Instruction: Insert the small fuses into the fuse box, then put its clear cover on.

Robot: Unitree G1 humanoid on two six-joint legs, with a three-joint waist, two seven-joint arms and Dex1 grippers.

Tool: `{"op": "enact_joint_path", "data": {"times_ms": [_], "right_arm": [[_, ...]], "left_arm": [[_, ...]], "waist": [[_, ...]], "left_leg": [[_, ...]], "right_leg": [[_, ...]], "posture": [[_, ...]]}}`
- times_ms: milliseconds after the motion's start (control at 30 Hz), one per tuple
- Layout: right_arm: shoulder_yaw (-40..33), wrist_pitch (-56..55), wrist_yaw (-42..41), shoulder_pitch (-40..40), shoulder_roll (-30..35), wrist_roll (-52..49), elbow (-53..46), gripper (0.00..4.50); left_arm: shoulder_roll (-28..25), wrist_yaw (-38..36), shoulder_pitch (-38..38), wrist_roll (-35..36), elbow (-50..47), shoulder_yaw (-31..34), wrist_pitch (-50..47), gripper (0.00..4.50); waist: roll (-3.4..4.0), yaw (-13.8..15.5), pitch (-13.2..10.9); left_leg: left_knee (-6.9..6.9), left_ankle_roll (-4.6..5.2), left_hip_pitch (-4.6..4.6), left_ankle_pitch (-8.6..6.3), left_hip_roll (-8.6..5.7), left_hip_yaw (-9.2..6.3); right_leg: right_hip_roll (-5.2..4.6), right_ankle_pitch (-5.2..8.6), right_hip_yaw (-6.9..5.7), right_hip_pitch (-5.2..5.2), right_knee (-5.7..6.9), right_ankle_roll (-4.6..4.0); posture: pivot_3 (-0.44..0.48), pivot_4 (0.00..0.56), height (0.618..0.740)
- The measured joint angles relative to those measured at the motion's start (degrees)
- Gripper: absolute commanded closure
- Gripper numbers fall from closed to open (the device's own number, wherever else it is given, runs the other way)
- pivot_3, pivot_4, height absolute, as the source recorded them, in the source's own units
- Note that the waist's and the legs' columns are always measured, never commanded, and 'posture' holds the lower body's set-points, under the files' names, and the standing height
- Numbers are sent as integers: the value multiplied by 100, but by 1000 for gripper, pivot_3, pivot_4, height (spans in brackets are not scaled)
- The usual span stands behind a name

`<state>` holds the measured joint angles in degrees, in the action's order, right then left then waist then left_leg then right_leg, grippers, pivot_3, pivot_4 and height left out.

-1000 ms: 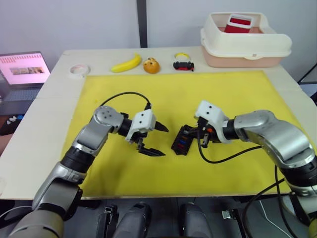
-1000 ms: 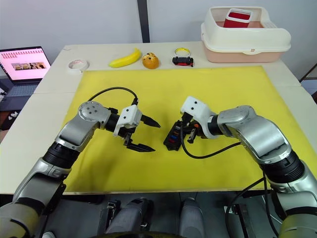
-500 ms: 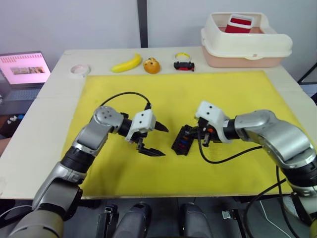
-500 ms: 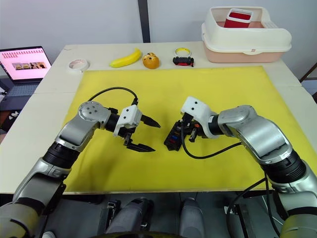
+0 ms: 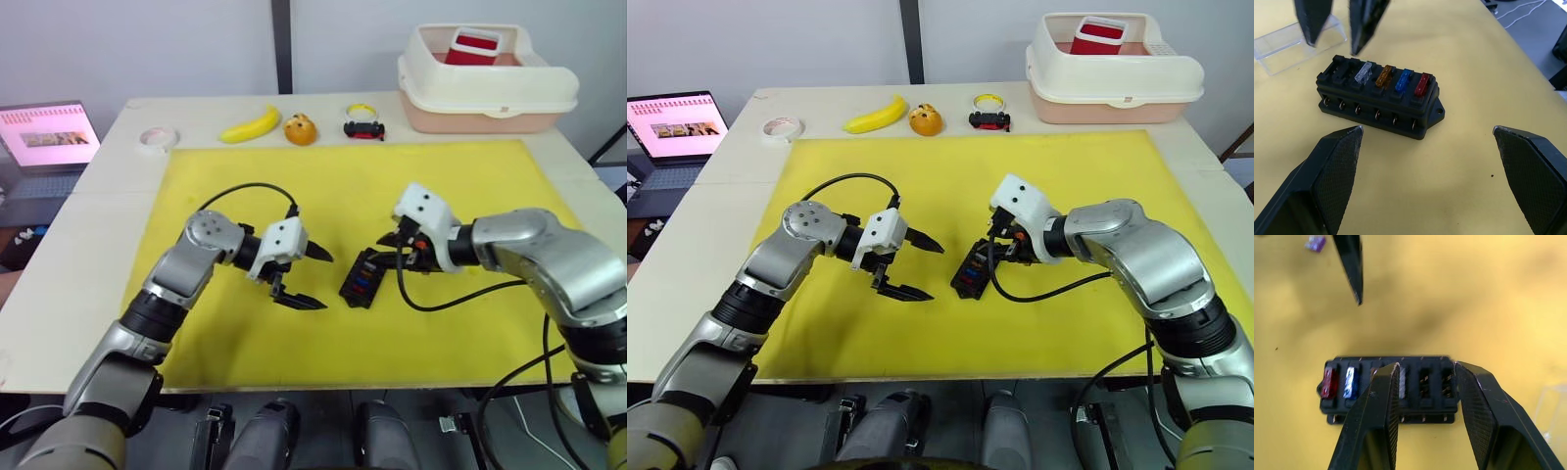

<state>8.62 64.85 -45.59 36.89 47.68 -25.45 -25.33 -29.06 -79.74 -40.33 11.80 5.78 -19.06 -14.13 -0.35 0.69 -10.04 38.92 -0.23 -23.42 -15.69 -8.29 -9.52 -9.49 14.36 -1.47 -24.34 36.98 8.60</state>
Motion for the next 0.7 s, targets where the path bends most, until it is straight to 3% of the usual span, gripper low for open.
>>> {"op": "enact_joint_path", "data": {"times_ms": [67,100,700], "right_arm": [[-97,-210,71,-272,-117,-7,-58,4358],[-105,-326,96,-428,-154,-6,-75,4436],[-279,-932,241,-1171,-283,3,-27,4436]], "left_arm": [[-1,0,-1,-1,0,0,1,0],[1,1,0,-1,1,0,3,0],[-2,-2,-5,-6,32,0,74,0]], "waist": [[0,-4,0],[0,-4,0],[0,-4,0]], "left_leg": [[0,0,0,0,0,0],[0,0,0,0,0,0],[0,0,0,0,0,0]], "right_leg": [[0,0,0,0,0,0],[0,0,0,0,0,0],[0,0,0,0,0,0]], "posture": [[0,150,740],[0,150,740],[0,150,740]]}}
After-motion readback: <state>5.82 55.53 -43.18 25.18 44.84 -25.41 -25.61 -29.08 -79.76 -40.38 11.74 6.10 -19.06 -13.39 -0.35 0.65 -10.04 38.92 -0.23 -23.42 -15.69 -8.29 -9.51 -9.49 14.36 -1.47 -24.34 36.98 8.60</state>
